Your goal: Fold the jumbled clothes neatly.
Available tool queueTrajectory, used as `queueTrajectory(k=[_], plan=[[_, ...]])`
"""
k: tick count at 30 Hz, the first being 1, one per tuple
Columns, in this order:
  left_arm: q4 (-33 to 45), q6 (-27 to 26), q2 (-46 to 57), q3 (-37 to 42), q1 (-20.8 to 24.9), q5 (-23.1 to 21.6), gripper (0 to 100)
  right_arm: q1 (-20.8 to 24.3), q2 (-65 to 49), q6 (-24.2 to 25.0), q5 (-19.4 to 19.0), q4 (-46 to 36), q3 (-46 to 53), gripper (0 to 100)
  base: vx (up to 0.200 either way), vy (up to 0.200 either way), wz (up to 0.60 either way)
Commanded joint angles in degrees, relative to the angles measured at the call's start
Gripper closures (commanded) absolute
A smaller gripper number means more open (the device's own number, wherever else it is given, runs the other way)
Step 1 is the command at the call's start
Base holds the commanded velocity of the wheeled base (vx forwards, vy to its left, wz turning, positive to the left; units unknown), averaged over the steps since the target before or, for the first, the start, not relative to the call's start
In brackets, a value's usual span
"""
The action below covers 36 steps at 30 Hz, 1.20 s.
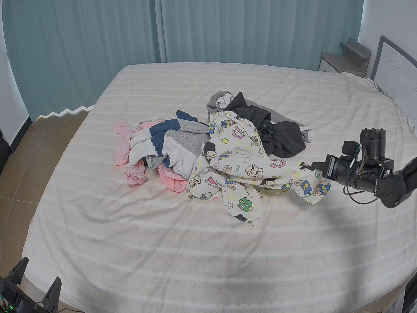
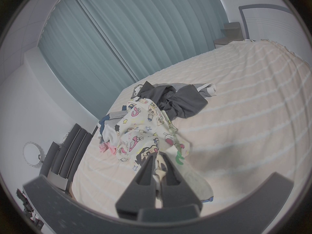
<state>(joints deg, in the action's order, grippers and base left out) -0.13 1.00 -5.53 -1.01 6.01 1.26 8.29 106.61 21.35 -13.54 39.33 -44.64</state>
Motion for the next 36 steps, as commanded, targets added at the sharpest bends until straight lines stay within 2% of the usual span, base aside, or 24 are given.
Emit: queueTrajectory(k=[1, 5, 7, 9, 12, 13, 14, 16, 18, 19, 20, 26, 30, 34, 36], plan=[[0.0, -1.5, 0.1, 1.0, 0.1, -1.8, 0, -3.1, -7.1, 0.0, -2.1, 0.0, 4.8, 100, 0.0, 0.0, 0.0], [-2.2, -2.1, 0.1, -0.5, 0.1, -3.5, 0, -6.2, -9.1, 1.0, -3.9, -0.1, 5.2, 100, 0.0, 0.0, 0.0], [-6.4, 2.3, -2.5, -9.2, 0.6, -5.6, 0, -6.3, -10.9, 2.5, -4.9, -0.5, 6.1, 100, 0.0, 0.0, 0.0], [-6.1, 6.6, -10.9, -16.1, 0.7, -8.6, 0, -5.9, -13.5, 3.2, -6.3, -1.0, 6.8, 100, 0.0, 0.0, 0.0], [-6.5, 6.3, -15.6, -19.5, 0.9, -12.7, 0, -5.1, -16.0, 3.3, -6.9, -1.5, 7.4, 100, 0.0, 0.0, 0.0], [-6.3, 5.9, -18.7, -20.5, 2.0, -19.3, 0, -3.7, -17.9, 3.4, -6.9, -1.8, 7.5, 100, 0.0, 0.0, 0.0], [-6.1, 5.5, -21.6, -20.3, 2.8, -23.3, 0, -2.8, -18.7, 3.4, -6.9, -1.9, 7.5, 100, 0.0, 0.0, 0.0], [-5.8, 4.2, -28.6, -20.3, 3.5, -28.3, 0, -1.3, -19.9, 3.4, -6.9, -1.9, 7.3, 100, 0.0, 0.0, 0.0], [-5.8, 4.2, -28.6, -20.3, 3.5, -28.3, 0, -1.3, -19.9, 3.4, -6.9, -1.9, 7.3, 100, 0.0, 0.0, 0.0], [-7.3, 1.7, -39.6, -21.9, 4.9, -29.4, 0, 0.2, -21.7, 3.4, -6.9, -1.9, 5.7, 100, 0.0, 0.0, 0.0], [-8.4, 1.5, -43.2, -22.8, 6.2, -29.4, 0, 0.8, -22.0, 3.4, -6.9, -2.0, 4.5, 100, 0.0, 0.0, 0.0], [-13.2, 0.9, -60.7, -22.5, 17.9, -29.2, 0, 5.1, -23.1, 3.5, -6.8, -4.4, -2.2, 100, 0.0, 0.0, 0.0], [-15.3, -0.6, -68.6, -22.2, 20.6, -29.3, 0, 7.2, -23.6, 3.5, -6.8, -8.1, -5.1, 100, 0.0, 0.0, 0.0], [-22.0, -2.1, -80.5, -21.5, 24.9, -29.3, 0, 8.8, -23.3, 3.5, -6.8, -8.9, -8.0, 100, 0.0, 0.0, 0.0], [-28.0, -2.1, -87.2, -21.9, 27.6, -29.0, 0, 9.7, -23.2, 3.5, -6.7, -8.9, -8.8, 100, 0.0, 0.0, 0.0]])
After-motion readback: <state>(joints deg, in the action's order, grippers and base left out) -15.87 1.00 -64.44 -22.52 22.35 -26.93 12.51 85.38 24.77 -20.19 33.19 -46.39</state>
